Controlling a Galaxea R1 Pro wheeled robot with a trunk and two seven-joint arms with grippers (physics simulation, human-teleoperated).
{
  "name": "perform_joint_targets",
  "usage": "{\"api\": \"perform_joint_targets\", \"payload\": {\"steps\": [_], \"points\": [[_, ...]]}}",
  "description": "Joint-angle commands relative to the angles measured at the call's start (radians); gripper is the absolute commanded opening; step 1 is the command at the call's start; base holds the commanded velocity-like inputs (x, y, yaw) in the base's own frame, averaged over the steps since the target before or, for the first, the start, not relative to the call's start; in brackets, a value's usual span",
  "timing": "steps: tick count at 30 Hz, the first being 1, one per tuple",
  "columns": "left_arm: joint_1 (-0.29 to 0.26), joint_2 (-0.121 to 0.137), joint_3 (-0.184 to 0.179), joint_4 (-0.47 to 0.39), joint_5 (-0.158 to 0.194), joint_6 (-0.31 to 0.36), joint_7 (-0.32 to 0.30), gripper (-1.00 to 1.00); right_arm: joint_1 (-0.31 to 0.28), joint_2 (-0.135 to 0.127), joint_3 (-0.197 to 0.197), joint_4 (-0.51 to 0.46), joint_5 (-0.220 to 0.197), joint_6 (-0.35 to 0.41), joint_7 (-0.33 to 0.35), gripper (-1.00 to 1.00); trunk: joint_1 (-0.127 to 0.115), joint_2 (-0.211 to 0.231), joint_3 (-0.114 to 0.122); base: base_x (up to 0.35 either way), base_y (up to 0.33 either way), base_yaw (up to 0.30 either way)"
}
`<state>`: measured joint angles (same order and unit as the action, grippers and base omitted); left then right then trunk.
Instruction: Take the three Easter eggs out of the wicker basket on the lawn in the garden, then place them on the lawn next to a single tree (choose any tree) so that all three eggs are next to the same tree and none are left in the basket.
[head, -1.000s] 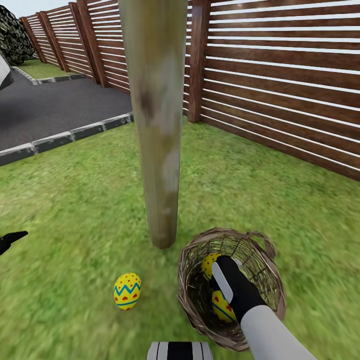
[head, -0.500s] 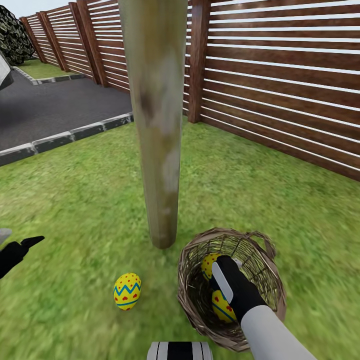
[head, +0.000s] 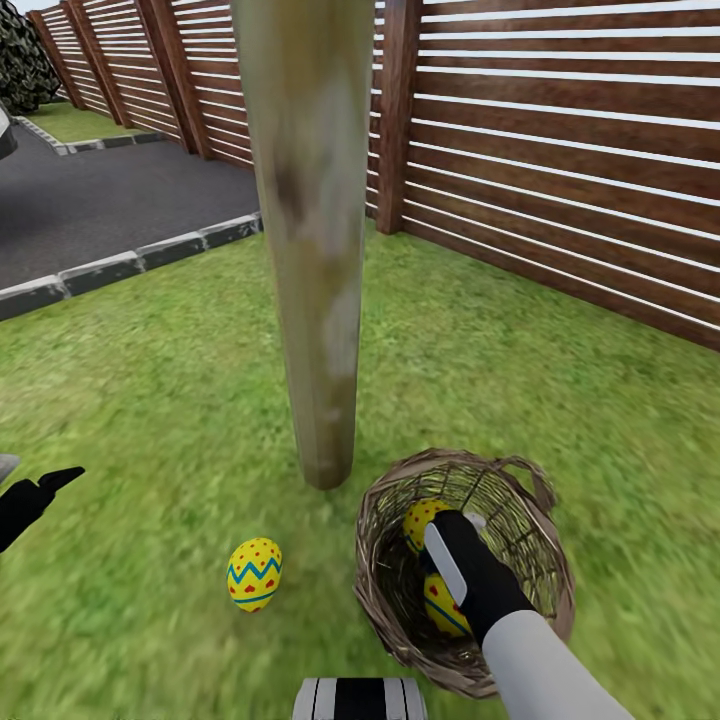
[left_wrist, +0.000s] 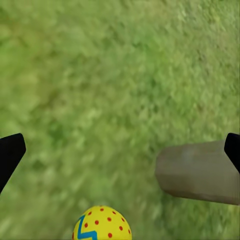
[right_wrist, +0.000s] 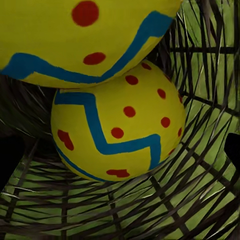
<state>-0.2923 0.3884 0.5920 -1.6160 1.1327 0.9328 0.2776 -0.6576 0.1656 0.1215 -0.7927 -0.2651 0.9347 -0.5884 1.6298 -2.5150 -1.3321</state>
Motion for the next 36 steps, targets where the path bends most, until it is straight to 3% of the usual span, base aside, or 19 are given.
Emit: {"api": "perform_joint_targets", "payload": {"steps": [1, 9, 36], "points": [[-0.001, 0.000, 0.001, -0.001, 0.010, 0.003, 0.009, 1.00, 0.000, -0.002, 0.003, -0.001, -0.010, -0.008, -0.011, 1.00, 0.000, 0.000, -0.001, 0.000, 0.000, 0.000], [-0.001, 0.000, 0.000, -0.001, 0.010, -0.005, 0.010, 1.00, 0.000, -0.026, 0.003, 0.001, -0.008, -0.077, -0.012, 1.00, 0.003, -0.002, -0.024, 0.000, 0.000, 0.000], [-0.001, -0.014, -0.004, -0.001, 0.011, 0.000, 0.011, 1.00, 0.000, -0.029, 0.003, 0.019, -0.013, -0.087, -0.006, 1.00, 0.003, -0.002, -0.024, 0.000, 0.000, 0.000]]}}
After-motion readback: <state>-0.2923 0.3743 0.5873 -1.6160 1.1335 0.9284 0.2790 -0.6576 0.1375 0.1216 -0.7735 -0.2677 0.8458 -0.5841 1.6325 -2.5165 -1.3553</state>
